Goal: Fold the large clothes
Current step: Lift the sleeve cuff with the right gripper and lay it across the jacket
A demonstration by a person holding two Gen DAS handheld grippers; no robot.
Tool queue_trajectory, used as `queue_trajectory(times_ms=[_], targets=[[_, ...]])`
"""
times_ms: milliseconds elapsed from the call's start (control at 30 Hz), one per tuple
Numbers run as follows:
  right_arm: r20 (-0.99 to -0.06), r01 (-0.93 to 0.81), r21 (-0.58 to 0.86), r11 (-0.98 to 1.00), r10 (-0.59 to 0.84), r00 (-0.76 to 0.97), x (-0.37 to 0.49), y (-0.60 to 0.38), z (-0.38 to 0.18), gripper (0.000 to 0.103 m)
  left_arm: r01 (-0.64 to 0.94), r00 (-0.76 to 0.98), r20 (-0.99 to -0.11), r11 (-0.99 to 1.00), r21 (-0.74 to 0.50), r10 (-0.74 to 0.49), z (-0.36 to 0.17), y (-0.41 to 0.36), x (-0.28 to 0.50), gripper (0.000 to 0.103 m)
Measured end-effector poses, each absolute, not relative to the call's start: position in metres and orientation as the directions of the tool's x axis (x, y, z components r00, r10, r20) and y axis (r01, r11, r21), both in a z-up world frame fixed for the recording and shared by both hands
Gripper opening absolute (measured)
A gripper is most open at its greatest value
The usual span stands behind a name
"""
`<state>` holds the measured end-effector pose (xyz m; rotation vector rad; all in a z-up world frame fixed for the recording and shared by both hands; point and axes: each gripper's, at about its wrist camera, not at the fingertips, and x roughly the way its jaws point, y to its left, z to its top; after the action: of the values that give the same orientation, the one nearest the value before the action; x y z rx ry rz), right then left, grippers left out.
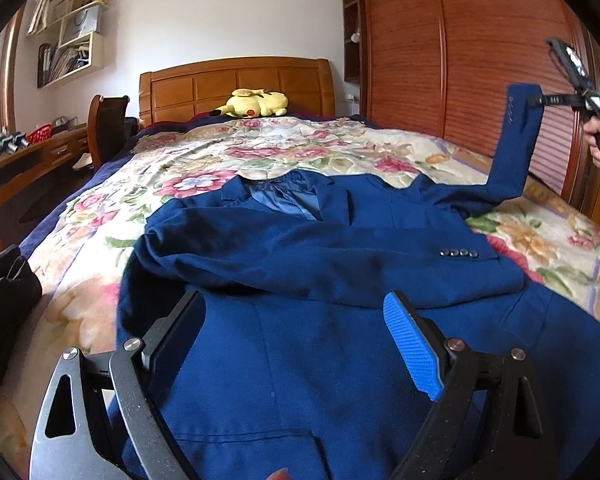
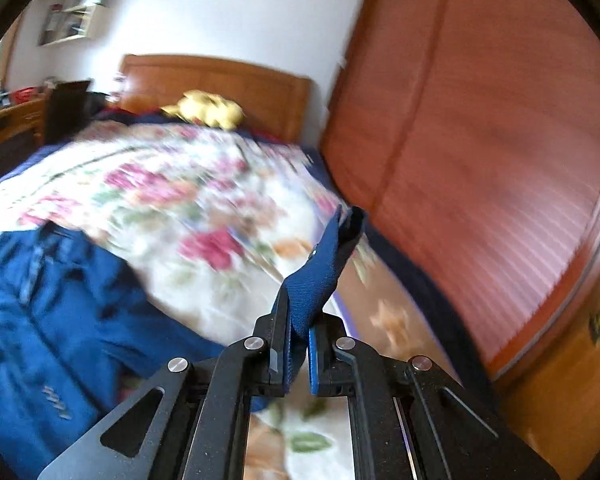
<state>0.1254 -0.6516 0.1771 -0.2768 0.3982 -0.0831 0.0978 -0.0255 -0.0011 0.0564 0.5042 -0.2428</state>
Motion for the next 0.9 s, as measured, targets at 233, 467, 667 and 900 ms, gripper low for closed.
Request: queue_trajectory(times_ms=[233,467,667,900], targets=[[-0.279,-0.071,-0.324,0.943,-0.024,0.96,0.067,-0.582,0.223,0.006,0.232,0.853,-0.477,0.973,-0.018,-0.212,0.013,-0.001,0.084,0.091],[-0.257,-0.207,-0.402,0.892,0.107,0.96,0.02,-0.503,0.234,0.006,0.181,0.857,-0.481,0.982,-0.055,-0.185,0.02,0.043,0.069,0.091],[-0.263,-0.318,-0.442,0.839,0.217,0.94,-0.018,-0.439,0.23,0.006,0.141,0.866,-0.48,0.989,-0.038,-0.142,0.022,0.074,0.056,0.091],[-0.288,-0.417,-0.488,0.767,0.31,0.906,-0.064,-0.4,0.219,0.006,0.096,0.882,-0.458,0.993,-0.064,-0.115,0.027,0.104,0.048,0.091]])
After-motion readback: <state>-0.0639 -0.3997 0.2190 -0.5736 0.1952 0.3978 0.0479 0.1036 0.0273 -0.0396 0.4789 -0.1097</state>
